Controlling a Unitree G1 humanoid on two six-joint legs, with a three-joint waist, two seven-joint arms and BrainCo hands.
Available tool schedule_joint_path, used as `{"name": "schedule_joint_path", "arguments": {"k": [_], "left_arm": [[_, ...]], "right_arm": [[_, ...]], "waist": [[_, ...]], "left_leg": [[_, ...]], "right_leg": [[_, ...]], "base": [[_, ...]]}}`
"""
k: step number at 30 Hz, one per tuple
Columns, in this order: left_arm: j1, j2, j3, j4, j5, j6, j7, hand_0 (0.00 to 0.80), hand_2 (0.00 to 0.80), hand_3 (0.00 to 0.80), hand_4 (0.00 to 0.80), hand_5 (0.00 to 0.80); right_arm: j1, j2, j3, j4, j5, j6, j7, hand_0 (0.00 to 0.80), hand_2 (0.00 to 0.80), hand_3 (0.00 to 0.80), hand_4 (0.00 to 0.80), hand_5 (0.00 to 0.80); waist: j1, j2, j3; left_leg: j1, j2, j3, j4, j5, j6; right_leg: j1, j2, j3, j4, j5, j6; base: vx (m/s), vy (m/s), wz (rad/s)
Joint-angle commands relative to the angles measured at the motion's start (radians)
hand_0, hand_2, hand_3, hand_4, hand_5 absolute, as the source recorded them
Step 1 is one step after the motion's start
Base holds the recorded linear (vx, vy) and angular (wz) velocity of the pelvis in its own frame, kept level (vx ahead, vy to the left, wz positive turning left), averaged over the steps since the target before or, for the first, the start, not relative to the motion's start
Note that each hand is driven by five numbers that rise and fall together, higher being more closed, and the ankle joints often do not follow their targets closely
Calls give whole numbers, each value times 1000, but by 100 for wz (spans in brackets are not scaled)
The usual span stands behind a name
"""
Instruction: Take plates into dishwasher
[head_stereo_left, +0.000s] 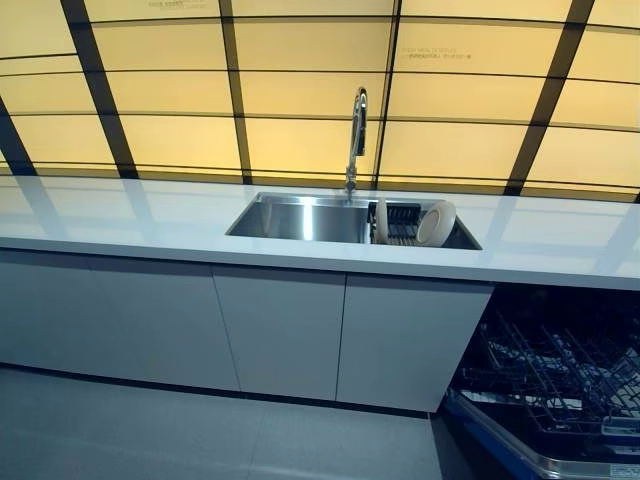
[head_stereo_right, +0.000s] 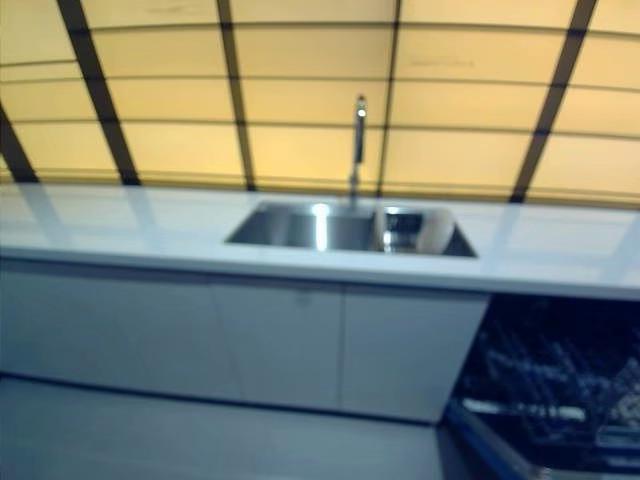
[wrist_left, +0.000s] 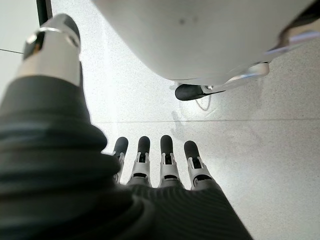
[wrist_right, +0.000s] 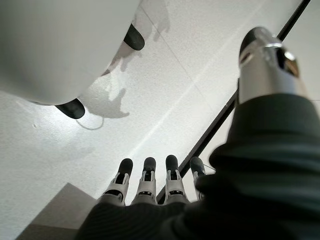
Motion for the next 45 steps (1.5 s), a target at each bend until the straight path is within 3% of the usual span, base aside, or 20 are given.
{"name": "schedule_joint_path", "arguments": {"k": [1,4,8,12,13,14,15,17,18,21,23,25,27,32,36,37,39,42,43,45], "left_arm": [[-91,-10,-5,49,27,8,6,0,0,0,0,0],[-74,14,5,26,35,12,0,0,0,0,0,0],[-46,31,35,20,38,-4,7,0,0,0,0,0],[-35,29,76,27,12,-19,55,0,0,0,0,0],[-27,28,108,41,11,-43,69,0,0,0,0,0],[-15,27,129,48,5,-55,64,0,0,0,0,0],[-4,23,149,52,-4,-58,59,0,0,0,0,0],[16,12,171,62,-2,-71,65,0,0,0,0,0],[26,8,167,61,-7,-70,70,0,0,0,0,0],[31,6,156,65,-30,-61,74,0,0,0,0,0],[34,10,164,73,-53,-55,62,0,0,0,0,0],[30,12,175,82,-65,-59,69,0,0,0,0,0],[21,21,181,74,-75,-63,75,0,0,0,0,0],[-18,37,162,87,-61,-53,83,0,0,0,0,0],[-28,34,134,75,-46,-56,80,0,0,0,0,0],[-22,35,128,75,-42,-58,86,0,0,0,0,0],[-19,38,127,76,-32,-54,88,0,0,0,0,0],[-21,46,128,78,-16,-37,92,0,0,0,0,0],[-22,55,129,78,-13,-25,91,0,0,0,0,0],[-26,61,139,78,-2,-10,87,0,0,0,0,0]], "right_arm": [[-87,-18,45,-123,7,-48,42,0,0,0,0,0],[-85,-85,32,-354,64,7,100,0,0,0,0,0],[-66,-177,-14,-541,114,-16,156,0,0,0,0,0],[-74,-226,-82,-638,229,-44,212,0,0,0,0,0],[-70,-236,-121,-707,305,-45,238,0,0,0,0,0],[-65,-240,-144,-743,340,-47,257,0,0,0,0,0],[-61,-240,-166,-764,361,-52,270,0,0,0,0,0],[-65,-236,-207,-780,403,-79,301,0,0,0,0,0],[-71,-236,-232,-798,453,-89,319,0,0,0,0,0],[-82,-268,-260,-855,508,-72,328,0,0,0,0,0],[-83,-322,-292,-880,546,-57,360,0,0,0,0,0],[-82,-331,-308,-866,562,-49,370,0,0,0,0,0],[-73,-328,-321,-883,571,-29,394,0,0,0,0,0],[-81,-305,-320,-875,583,-37,370,0,0,0,0,0],[-92,-292,-313,-866,577,-40,359,0,0,0,0,0],[-97,-283,-312,-856,573,-46,357,0,0,0,0,0],[-98,-275,-309,-849,573,-51,357,0,0,0,0,0],[-98,-266,-300,-842,572,-58,346,0,0,0,0,0],[-92,-269,-301,-849,579,-58,342,0,0,0,0,0],[-77,-286,-317,-864,585,-58,330,0,0,0,0,0]], "waist": [[-4,-43,59],[-14,-50,66],[-34,-57,64],[-37,-85,86],[-22,-109,121],[-14,-107,139],[-7,-99,150],[10,-71,161],[20,-55,166],[53,-36,160],[63,-48,143],[55,-57,118],[57,-69,86],[61,-80,56],[71,-94,31],[82,-95,23],[85,-91,23],[62,-72,37],[33,-63,54],[-3,-49,77]], "left_leg": [[11,-119,17,22,-25,117],[13,-118,23,21,-25,118],[14,-111,33,40,-37,118],[-50,-96,47,233,-84,104],[-163,-103,28,459,-11,82],[-234,-96,16,531,54,67],[-270,-86,18,522,87,58],[-278,-59,29,379,139,40],[-270,-28,38,274,186,26],[-316,-20,6,105,259,7],[-323,-41,21,88,221,15],[-312,-49,54,110,163,33],[-308,-73,54,147,107,62],[-323,-98,41,198,74,90],[-320,-131,47,203,48,124],[-316,-142,53,197,43,140],[-300,-148,61,186,39,151],[-244,-149,68,154,32,158],[-193,-148,75,126,33,153],[-109,-146,57,73,33,138]], "right_leg": [[-25,46,35,44,24,-35],[-28,50,38,54,19,-38],[-38,58,58,77,2,-47],[-54,48,63,115,-11,-73],[-49,42,60,124,-12,-97],[-45,52,68,131,-13,-110],[-38,64,79,134,-16,-111],[-7,86,104,125,-27,-98],[19,93,111,119,-42,-90],[85,100,158,105,-72,-78],[130,71,187,100,-107,-67],[139,41,175,106,-114,-49],[134,0,157,123,-120,-27],[101,-30,124,169,-112,-19],[93,-56,118,254,-48,10],[82,-80,101,339,17,25],[55,-95,86,424,71,32],[-51,-61,78,540,106,31],[-138,-12,44,525,94,30],[-217,-5,-7,456,72,19]], "base": [[-24,-51,-1],[-10,-29,-1],[21,-44,1],[3,-71,-2],[4,-93,-8],[44,-64,-14],[174,77,-8],[291,174,-17],[301,199,-48],[340,205,-75],[299,235,-84],[228,239,-28],[239,218,7],[169,136,-9],[132,152,2],[88,150,-9],[92,165,-12],[138,178,-8],[221,128,-1],[235,26,6]]}}
